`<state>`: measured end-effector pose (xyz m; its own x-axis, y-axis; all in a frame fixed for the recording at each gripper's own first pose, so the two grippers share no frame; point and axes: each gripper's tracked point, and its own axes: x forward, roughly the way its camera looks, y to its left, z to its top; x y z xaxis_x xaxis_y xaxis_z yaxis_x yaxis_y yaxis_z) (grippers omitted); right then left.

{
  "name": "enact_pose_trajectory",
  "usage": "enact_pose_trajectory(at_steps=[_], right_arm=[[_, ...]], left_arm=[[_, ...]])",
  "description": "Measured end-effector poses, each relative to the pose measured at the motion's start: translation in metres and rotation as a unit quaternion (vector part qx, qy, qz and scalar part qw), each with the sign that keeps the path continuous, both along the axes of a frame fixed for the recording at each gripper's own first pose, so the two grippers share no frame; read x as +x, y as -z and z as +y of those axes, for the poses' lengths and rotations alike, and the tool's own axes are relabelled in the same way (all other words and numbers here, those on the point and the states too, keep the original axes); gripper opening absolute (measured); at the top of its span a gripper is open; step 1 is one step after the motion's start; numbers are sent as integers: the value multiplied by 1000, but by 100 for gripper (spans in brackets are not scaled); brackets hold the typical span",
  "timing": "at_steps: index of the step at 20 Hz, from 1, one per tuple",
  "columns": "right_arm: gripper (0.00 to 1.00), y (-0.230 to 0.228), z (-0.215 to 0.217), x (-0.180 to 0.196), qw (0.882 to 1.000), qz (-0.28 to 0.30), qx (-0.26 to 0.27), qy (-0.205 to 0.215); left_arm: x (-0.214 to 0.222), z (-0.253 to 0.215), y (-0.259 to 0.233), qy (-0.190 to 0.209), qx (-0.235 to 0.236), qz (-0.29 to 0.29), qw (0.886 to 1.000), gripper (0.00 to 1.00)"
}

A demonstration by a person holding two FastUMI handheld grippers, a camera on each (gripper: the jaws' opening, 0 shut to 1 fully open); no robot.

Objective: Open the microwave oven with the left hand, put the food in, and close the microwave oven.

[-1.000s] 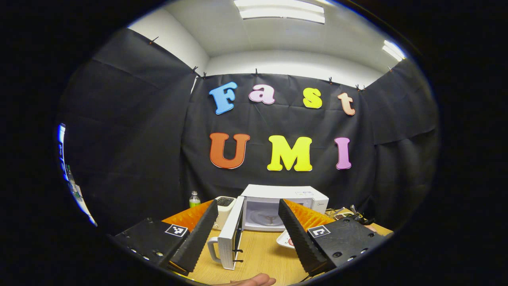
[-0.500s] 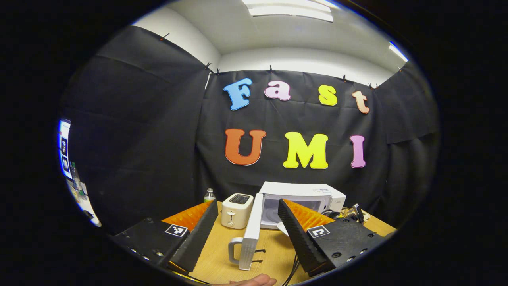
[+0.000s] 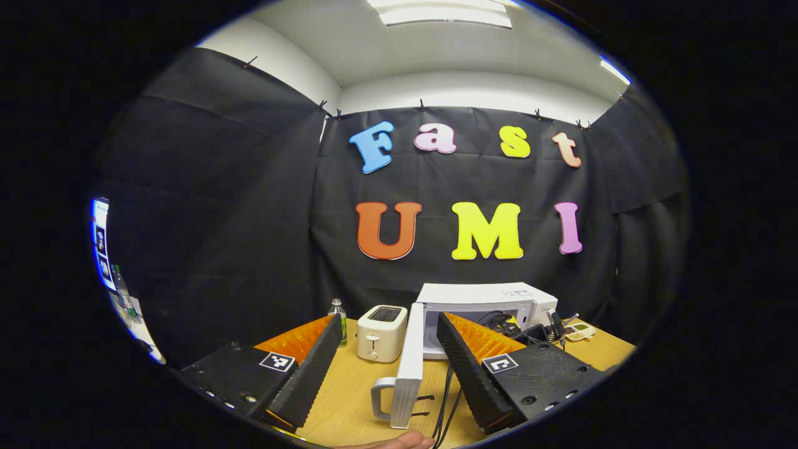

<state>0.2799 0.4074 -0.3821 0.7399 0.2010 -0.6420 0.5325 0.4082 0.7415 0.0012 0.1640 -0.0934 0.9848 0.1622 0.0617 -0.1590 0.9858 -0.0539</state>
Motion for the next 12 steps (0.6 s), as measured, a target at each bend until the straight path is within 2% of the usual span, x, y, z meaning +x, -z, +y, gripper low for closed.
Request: enact_pose_trajectory(at_steps=[5, 8, 9, 11, 12], right_arm=[[8, 8, 29, 36, 1000, 8, 15, 15], [8, 14, 24, 50, 999, 13, -14, 39], [0, 14, 23, 56, 999, 9, -19, 45], [0, 14, 20, 66, 998, 0, -30, 52], [8, 15, 18, 70, 998, -2, -33, 57]], left_arm=[[6, -5, 7, 11, 7, 11, 1000, 93], [10, -1, 6, 6, 5, 4, 1000, 93], [11, -1, 10, 5, 1, 7, 1000, 93], [16, 1, 15, 6, -7, 12, 1000, 93], [17, 4, 17, 4, -9, 16, 1000, 93]])
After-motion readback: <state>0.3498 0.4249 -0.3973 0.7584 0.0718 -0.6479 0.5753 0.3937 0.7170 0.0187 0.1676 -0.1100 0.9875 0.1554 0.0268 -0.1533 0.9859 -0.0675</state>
